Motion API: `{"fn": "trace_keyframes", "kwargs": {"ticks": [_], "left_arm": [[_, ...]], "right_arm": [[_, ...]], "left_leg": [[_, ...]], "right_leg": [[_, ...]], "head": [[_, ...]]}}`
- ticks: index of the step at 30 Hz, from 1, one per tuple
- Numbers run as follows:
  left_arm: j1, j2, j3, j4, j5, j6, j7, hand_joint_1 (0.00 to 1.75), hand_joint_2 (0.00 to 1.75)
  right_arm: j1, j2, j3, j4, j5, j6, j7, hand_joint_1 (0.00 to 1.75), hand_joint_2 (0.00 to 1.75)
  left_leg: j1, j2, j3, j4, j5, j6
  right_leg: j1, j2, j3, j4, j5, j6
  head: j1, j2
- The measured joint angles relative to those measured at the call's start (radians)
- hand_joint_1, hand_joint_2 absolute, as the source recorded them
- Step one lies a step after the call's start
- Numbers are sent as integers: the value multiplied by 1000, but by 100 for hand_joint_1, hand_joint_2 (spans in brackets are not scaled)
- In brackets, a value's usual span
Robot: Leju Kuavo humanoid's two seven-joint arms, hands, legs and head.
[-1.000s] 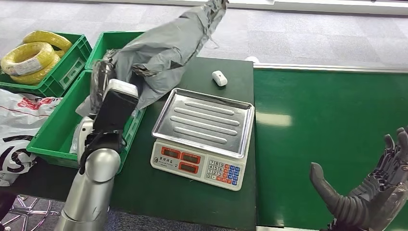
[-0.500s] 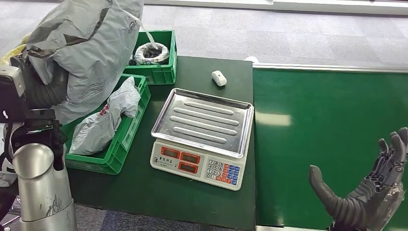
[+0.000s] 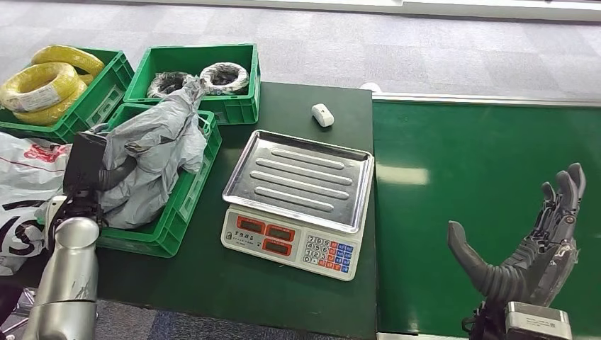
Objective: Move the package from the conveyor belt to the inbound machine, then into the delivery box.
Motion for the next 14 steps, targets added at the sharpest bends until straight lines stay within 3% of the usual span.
{"fn": "trace_keyframes", "kwargs": {"ticks": [7,14], "left_arm": [[39,28,8,20,122,27,-65,0,175],[141,43,28,-171,339,-22,-176,0,175]], "right_arm": [[20,-2,0,4,2,-13,5,0,175],[70,-5,-1,3,3,-26,6,0,175]], "left_leg": [[0,0,0,0,0,0],[0,0,0,0,-1,0]], "right_leg": [[0,0,0,0,0,0],[0,0,0,0,0,0]], "head": [[0,0],[0,0]]}}
